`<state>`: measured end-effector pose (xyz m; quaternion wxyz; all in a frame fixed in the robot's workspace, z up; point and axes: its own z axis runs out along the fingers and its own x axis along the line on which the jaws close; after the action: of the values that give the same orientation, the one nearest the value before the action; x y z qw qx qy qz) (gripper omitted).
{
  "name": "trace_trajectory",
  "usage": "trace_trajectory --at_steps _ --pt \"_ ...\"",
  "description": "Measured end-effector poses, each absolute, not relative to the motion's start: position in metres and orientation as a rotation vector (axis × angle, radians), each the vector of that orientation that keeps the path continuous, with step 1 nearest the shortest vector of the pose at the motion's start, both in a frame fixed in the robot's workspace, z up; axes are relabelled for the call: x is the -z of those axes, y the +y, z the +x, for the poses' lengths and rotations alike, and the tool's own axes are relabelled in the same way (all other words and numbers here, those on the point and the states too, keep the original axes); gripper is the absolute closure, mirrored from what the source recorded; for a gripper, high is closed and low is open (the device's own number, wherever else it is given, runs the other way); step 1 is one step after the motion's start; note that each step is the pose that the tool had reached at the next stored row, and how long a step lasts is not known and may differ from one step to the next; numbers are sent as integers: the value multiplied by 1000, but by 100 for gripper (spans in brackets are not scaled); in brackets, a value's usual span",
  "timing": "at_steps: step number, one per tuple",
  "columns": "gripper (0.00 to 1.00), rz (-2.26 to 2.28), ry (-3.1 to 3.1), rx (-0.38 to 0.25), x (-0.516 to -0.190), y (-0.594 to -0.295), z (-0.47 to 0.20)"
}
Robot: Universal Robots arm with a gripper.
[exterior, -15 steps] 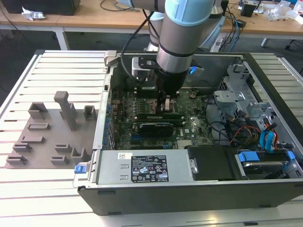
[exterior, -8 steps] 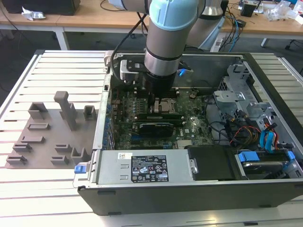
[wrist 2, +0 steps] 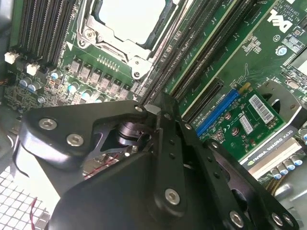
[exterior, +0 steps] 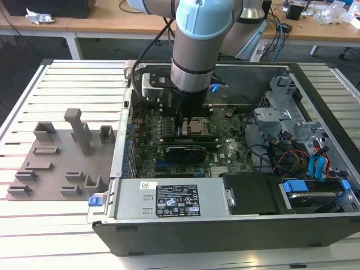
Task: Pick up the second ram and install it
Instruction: 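Press down the second ram until it locks into place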
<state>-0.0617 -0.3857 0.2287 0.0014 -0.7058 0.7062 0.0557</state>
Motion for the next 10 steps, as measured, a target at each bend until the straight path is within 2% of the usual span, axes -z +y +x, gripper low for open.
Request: trace_trajectory --at_steps 10 --pt "90 -2214 2215 -176 -229 -385 -62"
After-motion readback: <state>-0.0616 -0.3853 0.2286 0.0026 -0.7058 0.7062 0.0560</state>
